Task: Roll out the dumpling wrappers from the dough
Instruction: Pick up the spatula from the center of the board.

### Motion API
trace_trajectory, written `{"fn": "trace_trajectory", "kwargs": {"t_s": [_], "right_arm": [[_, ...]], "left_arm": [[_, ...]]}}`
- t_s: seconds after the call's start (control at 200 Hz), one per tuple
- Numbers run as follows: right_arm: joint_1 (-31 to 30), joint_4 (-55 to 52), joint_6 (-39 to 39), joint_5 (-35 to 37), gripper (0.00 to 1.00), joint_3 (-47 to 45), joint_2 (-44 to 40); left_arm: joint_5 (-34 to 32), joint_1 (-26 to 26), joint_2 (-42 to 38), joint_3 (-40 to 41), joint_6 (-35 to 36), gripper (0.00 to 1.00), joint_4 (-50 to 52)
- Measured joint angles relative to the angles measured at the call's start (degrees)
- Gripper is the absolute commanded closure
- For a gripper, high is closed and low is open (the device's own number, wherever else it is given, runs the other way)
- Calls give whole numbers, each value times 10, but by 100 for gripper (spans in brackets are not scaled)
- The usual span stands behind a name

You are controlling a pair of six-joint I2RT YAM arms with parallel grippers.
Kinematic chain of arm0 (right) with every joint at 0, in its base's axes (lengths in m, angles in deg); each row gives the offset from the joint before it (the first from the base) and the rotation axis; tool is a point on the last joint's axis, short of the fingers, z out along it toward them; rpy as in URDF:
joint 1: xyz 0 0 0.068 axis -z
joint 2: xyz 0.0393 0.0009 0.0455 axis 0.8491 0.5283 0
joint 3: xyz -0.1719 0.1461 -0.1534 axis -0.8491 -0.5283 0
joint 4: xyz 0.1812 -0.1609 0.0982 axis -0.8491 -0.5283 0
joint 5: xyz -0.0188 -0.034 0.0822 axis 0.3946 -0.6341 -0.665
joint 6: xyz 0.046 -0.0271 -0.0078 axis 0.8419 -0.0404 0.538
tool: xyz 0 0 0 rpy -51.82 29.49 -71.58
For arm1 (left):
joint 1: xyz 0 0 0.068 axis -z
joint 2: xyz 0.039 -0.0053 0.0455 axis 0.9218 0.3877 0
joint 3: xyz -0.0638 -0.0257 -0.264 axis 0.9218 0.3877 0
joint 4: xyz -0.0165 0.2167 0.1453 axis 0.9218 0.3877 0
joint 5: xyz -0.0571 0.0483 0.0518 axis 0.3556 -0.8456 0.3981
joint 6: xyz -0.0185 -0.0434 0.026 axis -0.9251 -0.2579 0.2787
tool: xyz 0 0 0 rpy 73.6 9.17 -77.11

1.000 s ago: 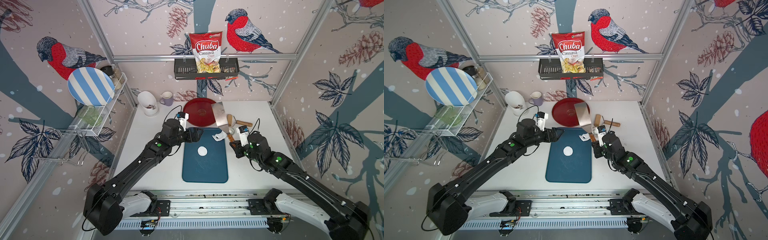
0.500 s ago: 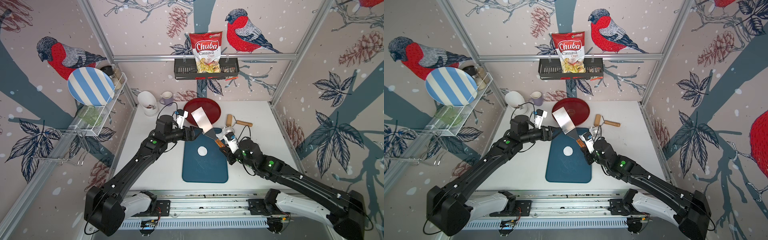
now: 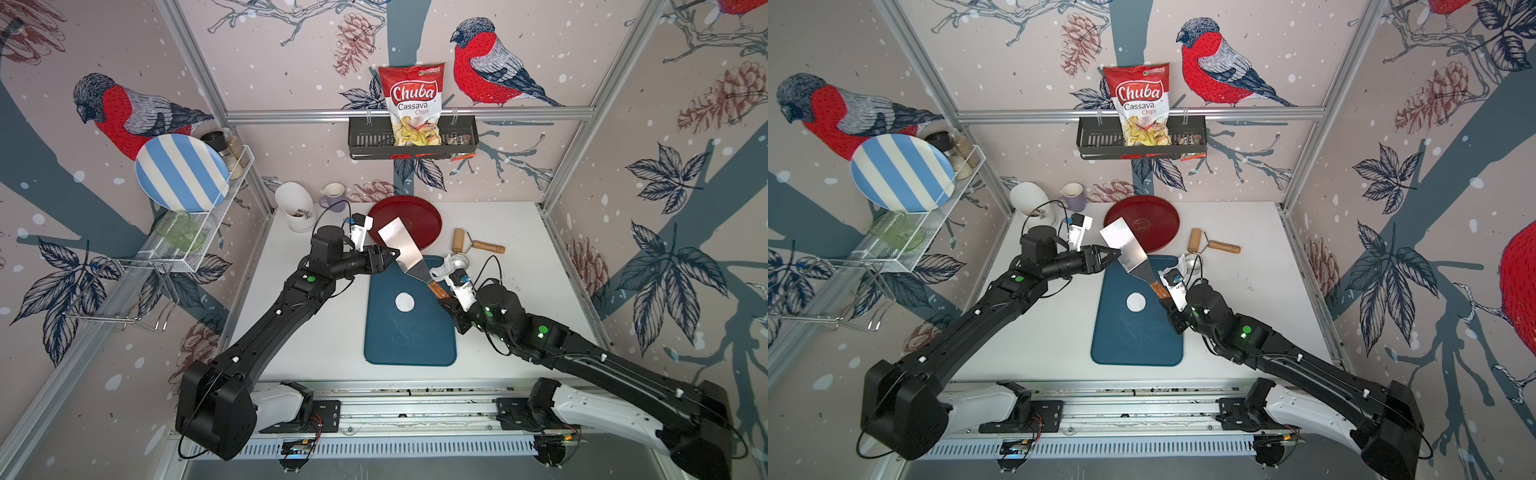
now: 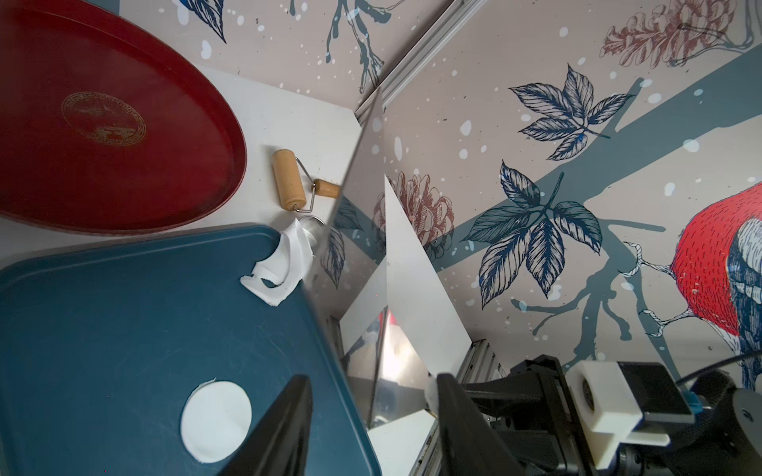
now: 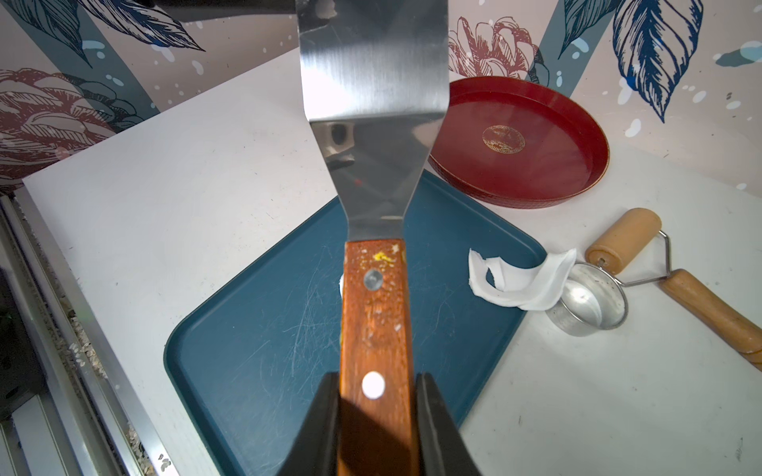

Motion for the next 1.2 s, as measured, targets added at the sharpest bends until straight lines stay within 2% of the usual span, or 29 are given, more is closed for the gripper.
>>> {"fn": "trace_trajectory", "kwargs": {"t_s": [0.285,0.625,0.76,0.79,0.835,0.86,0.94,0.99,1.1,1.201], "right_arm": [[-5,2,-2,-7,98,-4,-9],[-7,2,-2,-11,97,-4,-10],[-8,2,-1,-12,94,-3,-10],[-8,2,-1,-12,88,-3,-10],[-8,0,0,-13,63,-3,-11],[-8,-1,1,-13,54,-3,-11],[-8,6,2,-10,36,-2,-17],[-8,17,6,-7,22,-2,-25],[-6,43,33,17,7,-7,-50],[5,70,70,54,3,-20,-83]], "left_arm": [[6,-7,8,0,-9,65,-34],[18,-8,13,1,-14,100,-50],[21,-9,12,5,-12,100,-61],[21,-9,12,6,-12,100,-63],[21,-9,12,8,-12,100,-65],[21,-9,12,10,-12,100,-68],[19,-9,11,16,-14,100,-73],[18,-9,10,22,-17,100,-73],[11,-9,2,33,-27,100,-78],[-7,-9,-9,44,-45,100,-106]]}}
